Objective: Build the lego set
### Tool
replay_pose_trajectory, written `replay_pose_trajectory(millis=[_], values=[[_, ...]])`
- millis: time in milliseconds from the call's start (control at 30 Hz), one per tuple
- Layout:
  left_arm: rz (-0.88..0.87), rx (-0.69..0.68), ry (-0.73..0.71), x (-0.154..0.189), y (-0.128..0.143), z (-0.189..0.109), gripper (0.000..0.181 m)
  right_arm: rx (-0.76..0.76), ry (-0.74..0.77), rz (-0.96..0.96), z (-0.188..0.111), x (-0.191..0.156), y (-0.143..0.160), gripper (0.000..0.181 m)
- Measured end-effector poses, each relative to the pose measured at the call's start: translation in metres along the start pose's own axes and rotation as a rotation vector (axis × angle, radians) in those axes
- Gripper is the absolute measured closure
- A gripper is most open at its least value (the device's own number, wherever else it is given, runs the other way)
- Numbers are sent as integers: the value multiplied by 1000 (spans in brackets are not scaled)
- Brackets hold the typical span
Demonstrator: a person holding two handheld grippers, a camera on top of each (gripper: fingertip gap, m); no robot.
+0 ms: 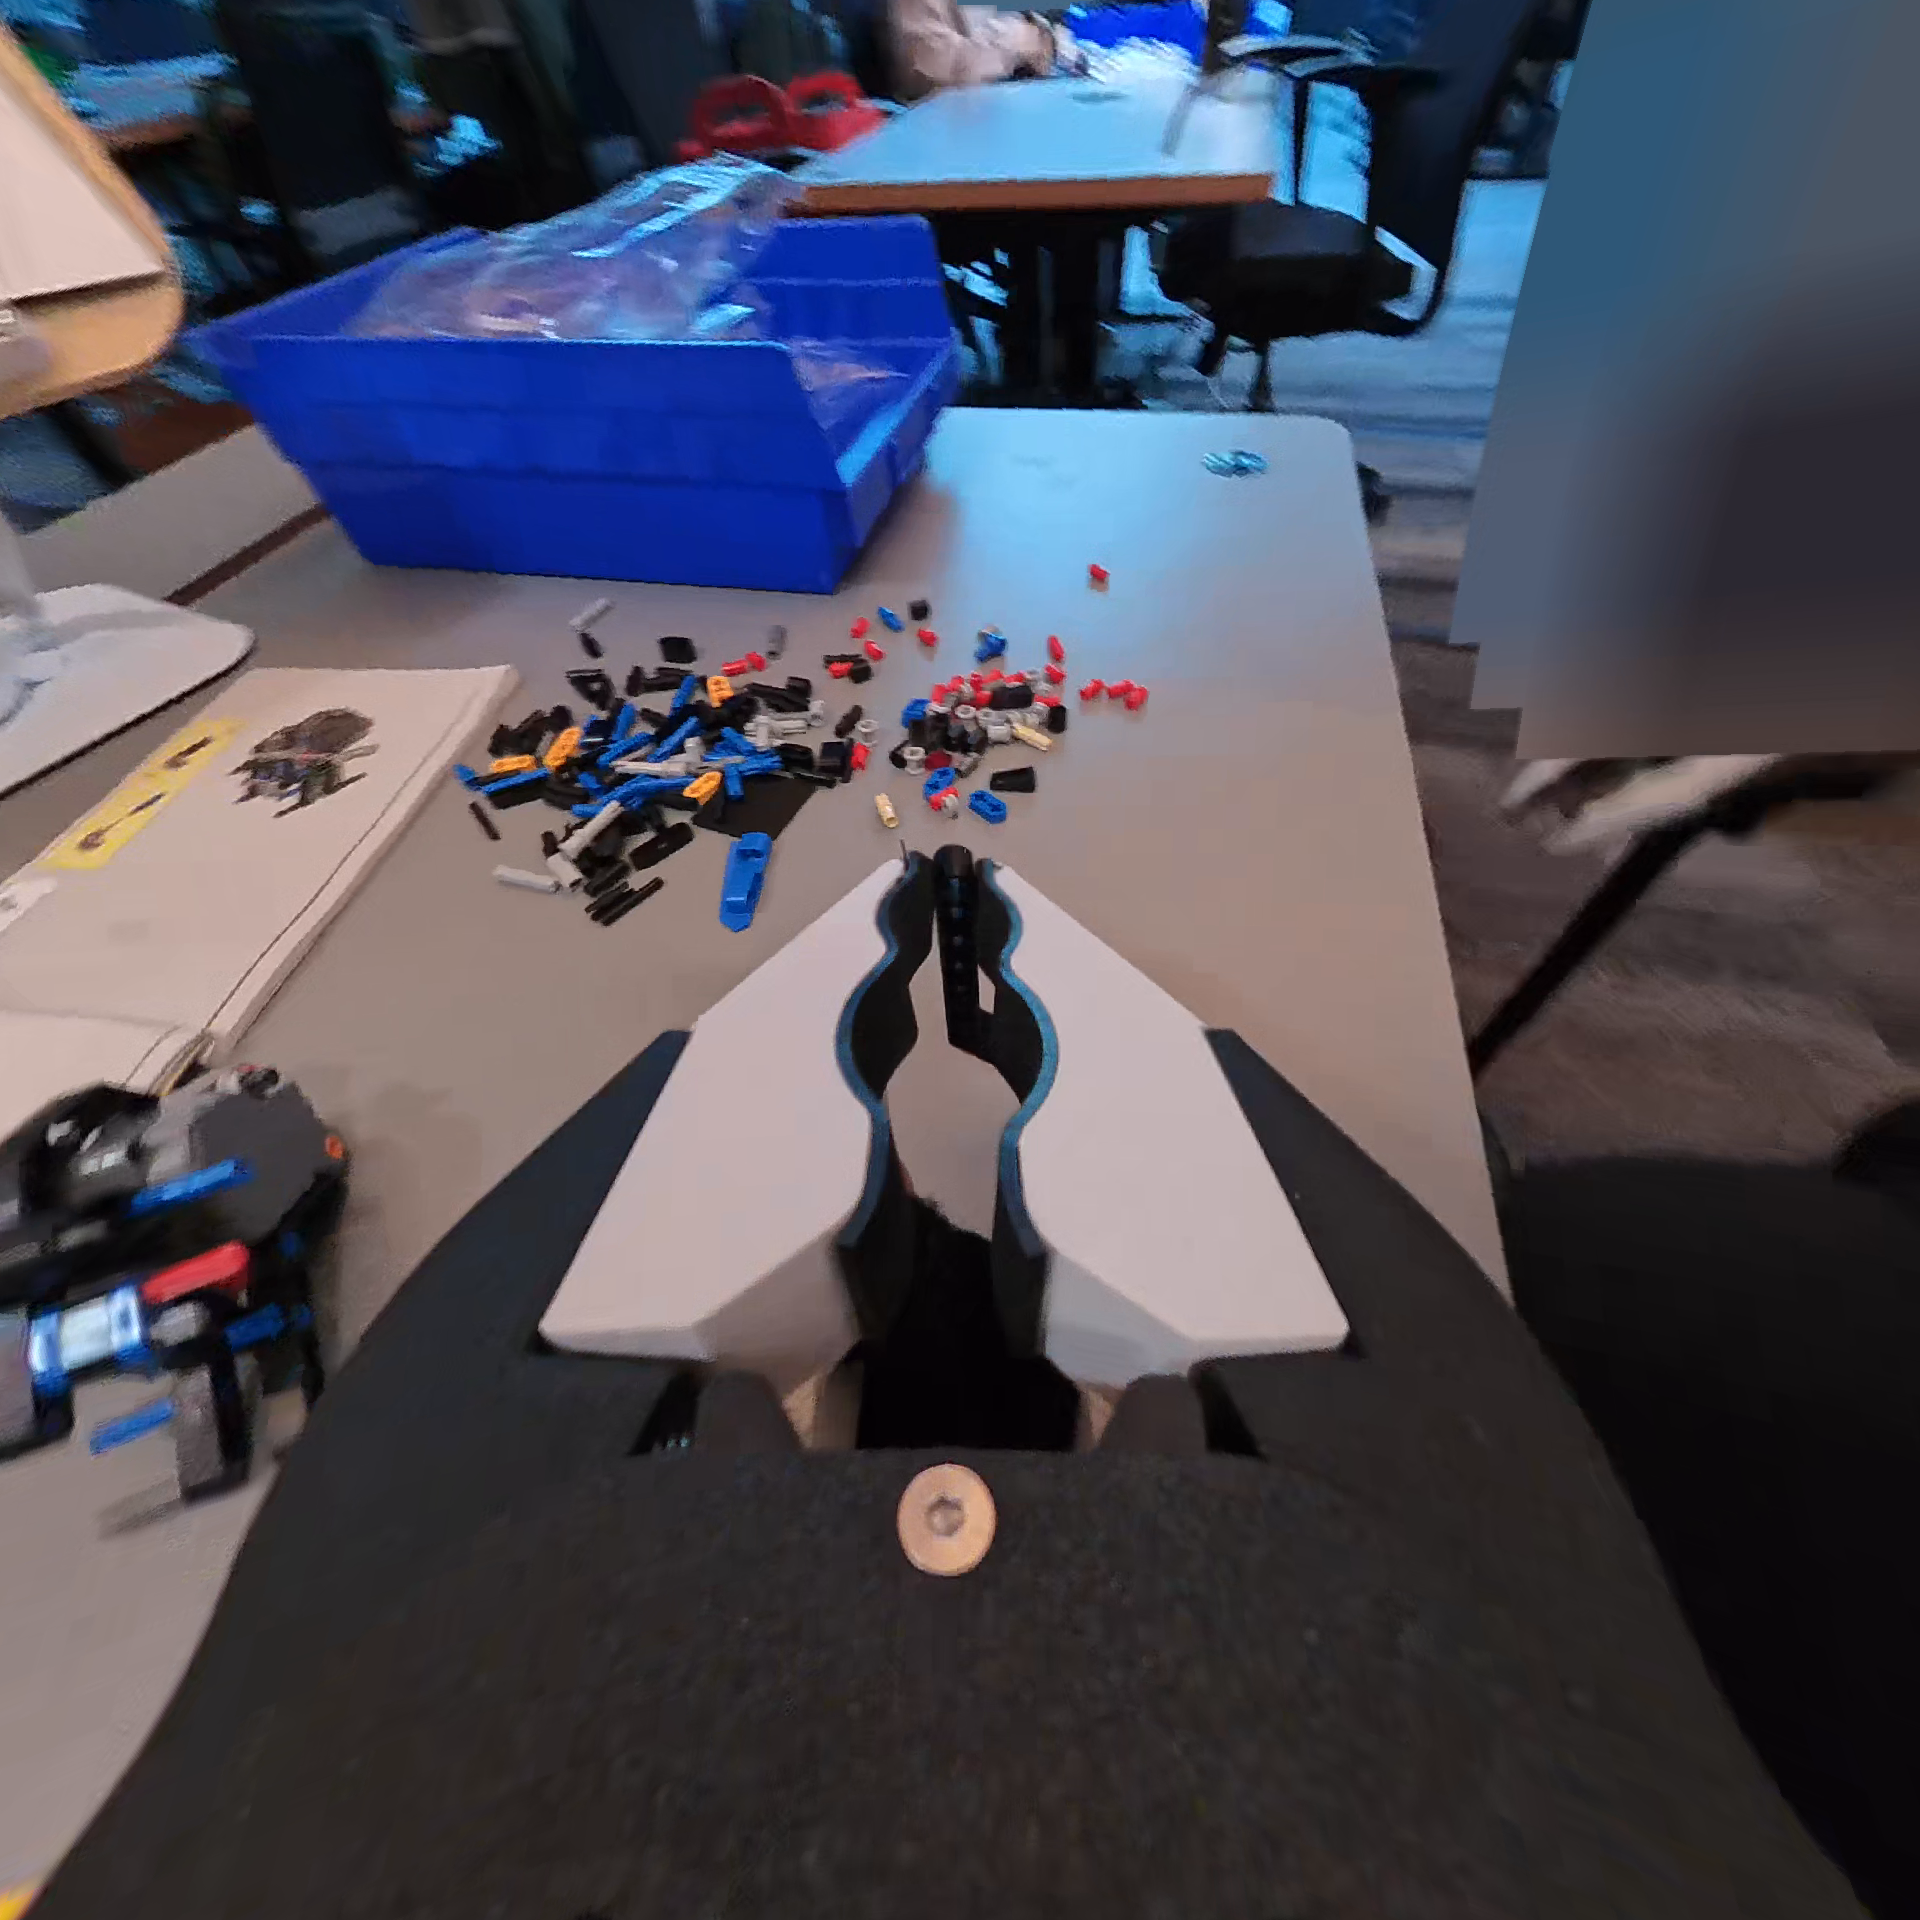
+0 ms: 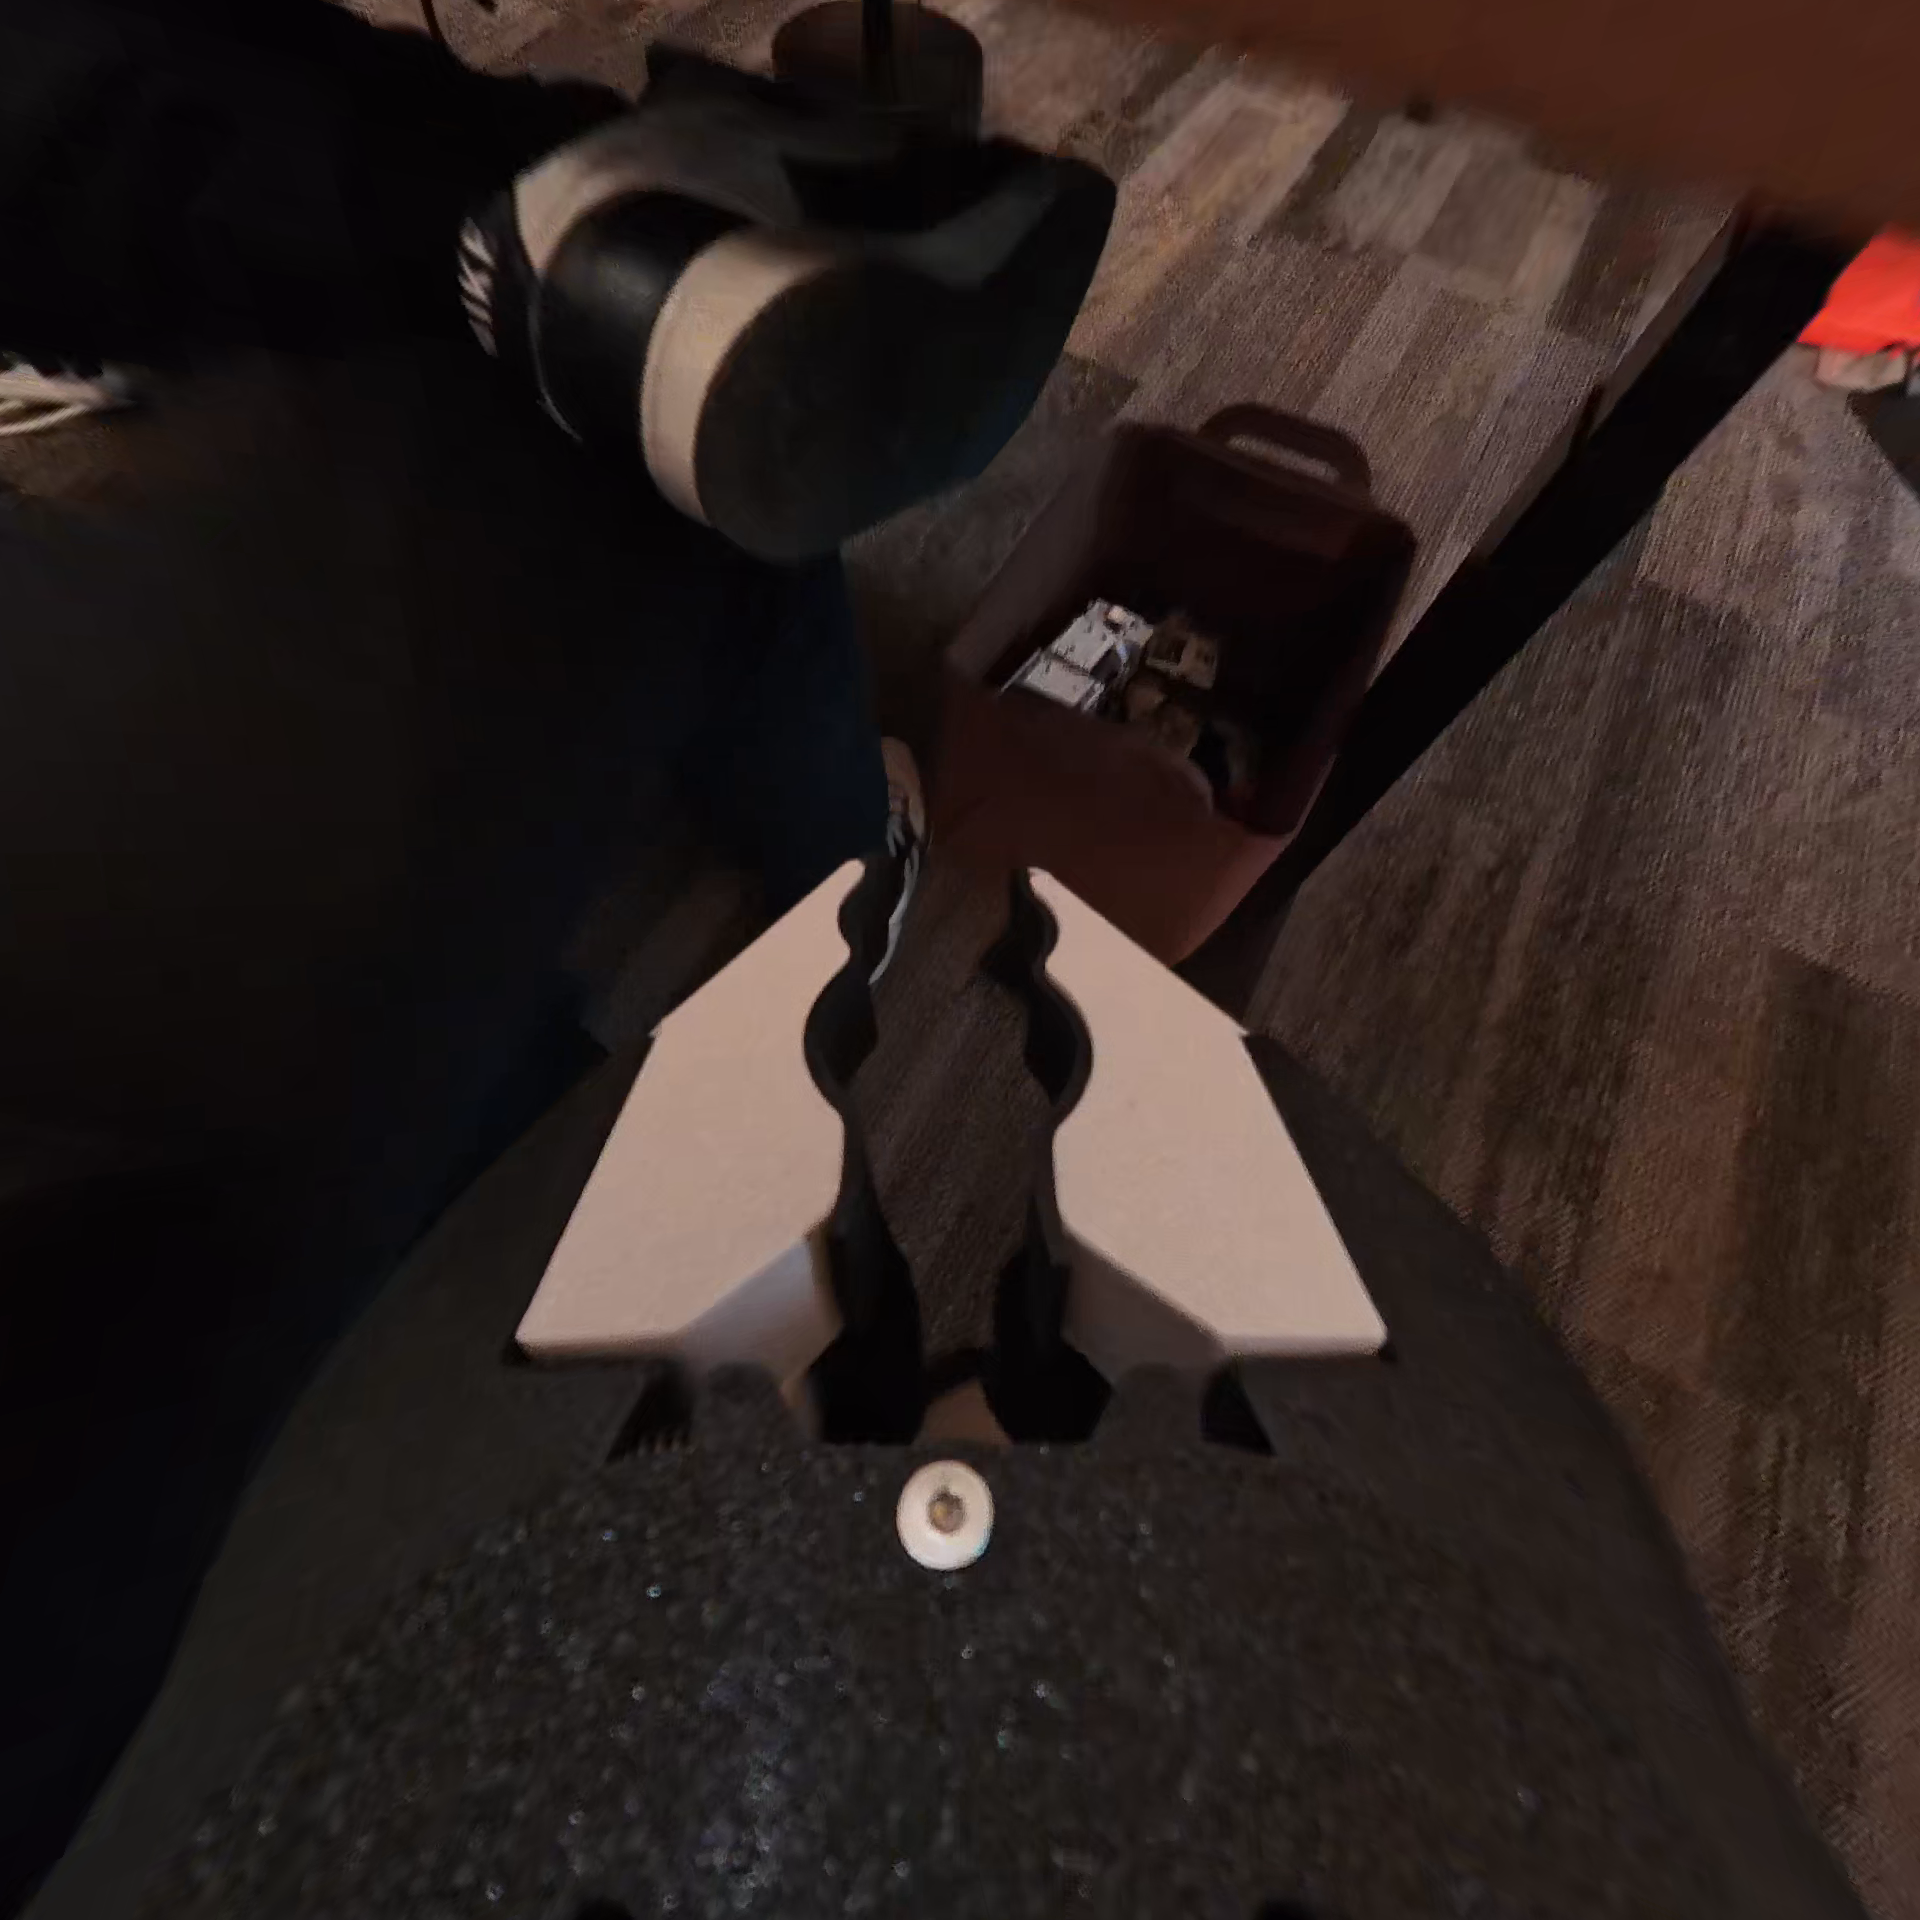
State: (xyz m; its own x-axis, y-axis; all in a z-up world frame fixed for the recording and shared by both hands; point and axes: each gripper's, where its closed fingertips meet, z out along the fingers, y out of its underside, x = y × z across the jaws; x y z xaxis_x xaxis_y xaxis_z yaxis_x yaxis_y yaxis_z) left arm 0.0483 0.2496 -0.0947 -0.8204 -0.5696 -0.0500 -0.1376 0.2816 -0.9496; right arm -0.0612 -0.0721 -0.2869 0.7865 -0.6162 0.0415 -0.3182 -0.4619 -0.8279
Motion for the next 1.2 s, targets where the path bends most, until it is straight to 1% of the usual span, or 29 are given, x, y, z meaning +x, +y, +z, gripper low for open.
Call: replay_pose_trajectory(millis=[100, 167, 233, 300, 367, 433, 533, 600, 633, 700, 767, 800, 867, 967, 1100, 1200], values=[[-25, 61, -131, -1, 4, -6, 176, -39, -1, 50, -14, -31, 62, 154], [17, 99, -216, -2, 0, -15, 176, -92, -7, 112, -28, -56, 116, 154], [54, 115, -256, 0, -2, -19, 176, -104, 15, 222, -46, -76, 175, 153], [106, 114, -278, 3, -2, -18, 176, -167, 64, 348, -68, -97, 250, 151], [164, 90, -267, 9, 1, -13, 175, -282, 133, 486, -96, -123, 339, 152], [207, 60, -266, 13, 4, -9, 176, -407, 163, 637, -128, -164, 431, 152], [254, 16, -270, 17, 10, -3, 175, -592, 194, 856, -177, -244, 553, 152], [277, 6, -285, 17, 11, -2, 175, -693, 211, 979, -210, -303, 616, 153], [286, 6, -293, 17, 10, -2, 175, -740, 210, 1043, -225, -334, 641, 153], [298, 10, -310, 16, 10, -3, 175, -825, 207, 1144, -255, -390, 676, 153], [307, 11, -330, 14, 9, -4, 175, -888, 214, 1213, -281, -432, 697, 153], [306, 9, -341, 12, 10, -5, 175, -904, 220, 1233, -294, -447, 704, 153], [292, 1, -345, 10, 11, -5, 175, -923, 249, 1250, -319, -468, 716, 156], [299, -7, -361, 9, 12, -4, 175, -910, 337, 1324, -356, -487, 735, 156], [294, -25, -403, 3, 14, -6, 175, -848, 494, 1497, -399, -520, 762, 156], [278, -42, -458, -4, 16, -10, 175, -768, 612, 1681, -427, -559, 776, 157]])
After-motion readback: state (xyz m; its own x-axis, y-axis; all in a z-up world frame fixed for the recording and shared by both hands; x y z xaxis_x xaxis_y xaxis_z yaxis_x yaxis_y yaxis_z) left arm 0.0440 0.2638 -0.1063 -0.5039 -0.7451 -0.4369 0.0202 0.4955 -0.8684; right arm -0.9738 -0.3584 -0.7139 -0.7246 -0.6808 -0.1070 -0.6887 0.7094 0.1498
